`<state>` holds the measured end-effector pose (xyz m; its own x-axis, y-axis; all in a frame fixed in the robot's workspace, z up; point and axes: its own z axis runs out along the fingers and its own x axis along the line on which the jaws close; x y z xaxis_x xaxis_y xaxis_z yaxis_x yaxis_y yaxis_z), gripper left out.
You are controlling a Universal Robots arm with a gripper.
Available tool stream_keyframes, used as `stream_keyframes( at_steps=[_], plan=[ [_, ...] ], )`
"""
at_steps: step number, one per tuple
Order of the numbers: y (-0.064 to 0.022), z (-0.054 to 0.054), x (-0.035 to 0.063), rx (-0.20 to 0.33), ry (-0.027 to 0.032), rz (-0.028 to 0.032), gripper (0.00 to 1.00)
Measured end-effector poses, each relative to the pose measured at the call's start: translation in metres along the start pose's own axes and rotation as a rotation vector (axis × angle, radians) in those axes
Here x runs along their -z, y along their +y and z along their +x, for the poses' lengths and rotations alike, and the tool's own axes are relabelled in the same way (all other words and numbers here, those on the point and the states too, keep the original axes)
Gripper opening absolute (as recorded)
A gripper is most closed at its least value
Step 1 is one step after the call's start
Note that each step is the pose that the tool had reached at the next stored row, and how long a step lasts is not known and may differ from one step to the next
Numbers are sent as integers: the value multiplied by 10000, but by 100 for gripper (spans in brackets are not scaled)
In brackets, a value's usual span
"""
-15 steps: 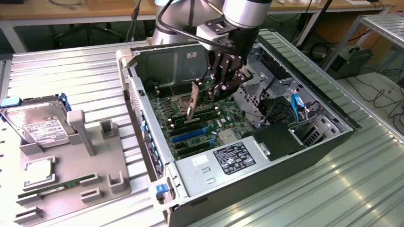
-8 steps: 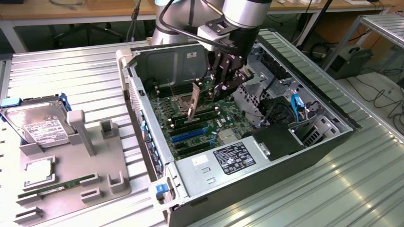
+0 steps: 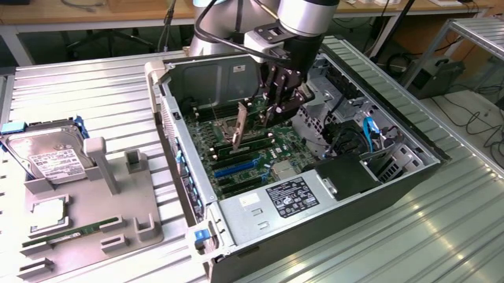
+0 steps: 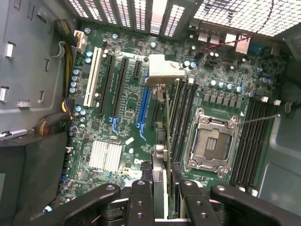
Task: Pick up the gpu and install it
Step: 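Insert the gpu into the slot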
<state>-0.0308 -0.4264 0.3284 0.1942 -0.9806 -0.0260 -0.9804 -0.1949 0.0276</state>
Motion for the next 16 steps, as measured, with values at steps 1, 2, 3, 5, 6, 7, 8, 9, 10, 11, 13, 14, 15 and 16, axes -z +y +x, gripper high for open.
stream_keyframes(
  at_steps=[1, 2, 3, 5, 6, 7, 8, 9, 10, 11, 13, 14, 15, 16],
  plan=[
    [0, 2, -1, -45, -1, 1, 27],
    [1, 5, -2, -85, -1, 1, 27],
    [1, 10, -3, -117, -1, 2, 27],
    [4, 22, -5, -166, -2, 3, 27],
    [5, 28, -5, -186, -2, 3, 27],
    [7, 37, -6, -205, -4, 5, 27],
    [9, 46, -7, -222, -5, 5, 27],
    [11, 56, -7, -236, -5, 5, 27],
    [14, 72, -7, -249, -5, 6, 27],
    [17, 88, -8, -257, -6, 6, 27],
    [24, 114, -7, -263, -6, 6, 27],
    [28, 127, -7, -264, -6, 6, 27],
    [34, 141, -7, -264, -6, 6, 27],
    [39, 156, -6, -264, -5, 5, 27]
  ],
)
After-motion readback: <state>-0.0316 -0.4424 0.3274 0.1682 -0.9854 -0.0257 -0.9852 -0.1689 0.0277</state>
